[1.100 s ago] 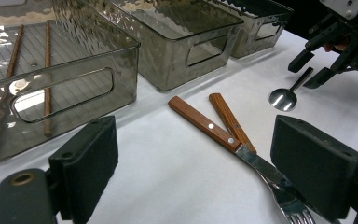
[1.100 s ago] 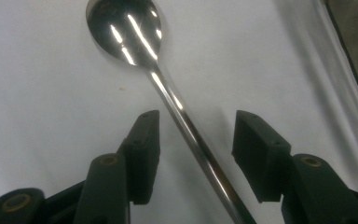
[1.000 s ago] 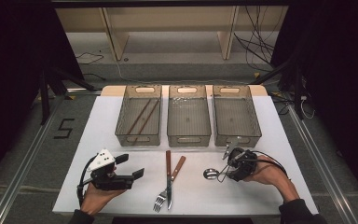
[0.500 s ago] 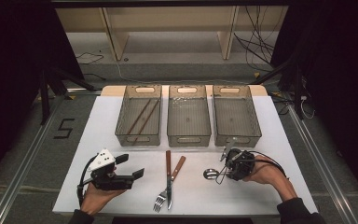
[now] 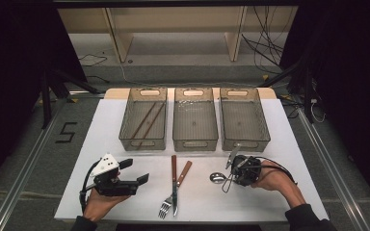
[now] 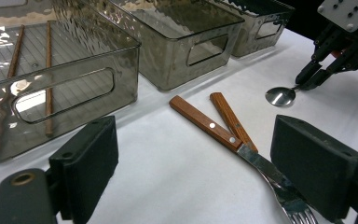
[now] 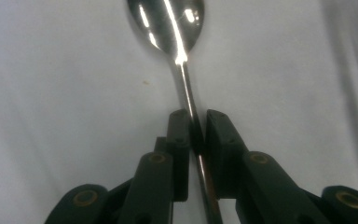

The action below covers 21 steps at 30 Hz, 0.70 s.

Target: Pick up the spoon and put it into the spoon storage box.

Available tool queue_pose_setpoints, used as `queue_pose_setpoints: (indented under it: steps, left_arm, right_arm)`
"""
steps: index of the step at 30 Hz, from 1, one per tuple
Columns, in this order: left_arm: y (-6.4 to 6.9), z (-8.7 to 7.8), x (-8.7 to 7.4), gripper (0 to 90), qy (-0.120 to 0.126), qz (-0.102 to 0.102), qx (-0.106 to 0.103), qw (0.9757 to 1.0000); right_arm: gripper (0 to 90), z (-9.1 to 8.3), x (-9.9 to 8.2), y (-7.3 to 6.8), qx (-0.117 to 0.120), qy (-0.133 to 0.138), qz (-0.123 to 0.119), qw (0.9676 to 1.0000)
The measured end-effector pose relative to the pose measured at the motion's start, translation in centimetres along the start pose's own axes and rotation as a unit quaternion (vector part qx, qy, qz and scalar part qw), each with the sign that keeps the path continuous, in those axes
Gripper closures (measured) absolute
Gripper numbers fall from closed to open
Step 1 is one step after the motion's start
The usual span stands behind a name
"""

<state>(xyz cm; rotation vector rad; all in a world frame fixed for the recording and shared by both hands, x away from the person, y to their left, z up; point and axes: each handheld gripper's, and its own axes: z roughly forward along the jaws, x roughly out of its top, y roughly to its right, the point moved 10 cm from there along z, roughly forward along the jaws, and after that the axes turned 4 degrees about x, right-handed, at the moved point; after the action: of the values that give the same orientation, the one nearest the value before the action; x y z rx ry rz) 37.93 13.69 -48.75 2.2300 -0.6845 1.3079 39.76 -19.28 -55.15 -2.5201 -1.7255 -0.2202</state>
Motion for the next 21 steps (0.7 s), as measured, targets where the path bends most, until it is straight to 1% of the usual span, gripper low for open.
queue_pose_setpoints:
  steps: [5, 11, 12, 15, 19, 20, 21]
  left_arm:
    - [-0.05, 0.02, -0.02, 14.7, -0.001, 0.000, 0.001, 1.0000]
    - [-0.10, 0.01, -0.02, 14.7, 0.000, -0.002, 0.002, 1.0000]
    - [-0.11, 0.00, -0.02, 14.7, 0.000, -0.002, 0.002, 1.0000]
    - [-0.14, 0.00, 0.03, 14.7, 0.002, -0.003, 0.003, 1.0000]
    - [-0.20, -0.01, 0.06, 14.7, 0.004, -0.004, 0.005, 1.0000]
    - [-0.24, -0.03, 0.07, 14.7, 0.004, -0.002, 0.005, 1.0000]
    - [-0.25, -0.03, 0.08, 14.7, 0.004, -0.002, 0.005, 1.0000]
  right_arm:
    - [84.6, 0.05, 0.08, -0.16, -0.002, 0.001, -0.013, 0.9999]
    - [85.5, 0.01, 0.06, -0.24, -0.003, 0.001, -0.015, 0.9999]
    - [85.6, 0.02, 0.13, -0.30, -0.002, 0.006, -0.012, 0.9999]
    - [85.8, -0.18, 0.06, -0.34, -0.001, 0.007, -0.011, 0.9999]
    - [86.0, -0.58, 0.17, -0.27, -0.002, 0.020, -0.005, 0.9998]
    - [86.0, -0.72, 0.25, -0.23, -0.002, 0.028, -0.004, 0.9996]
    - [86.1, -0.90, 0.22, -0.20, -0.002, 0.028, -0.002, 0.9996]
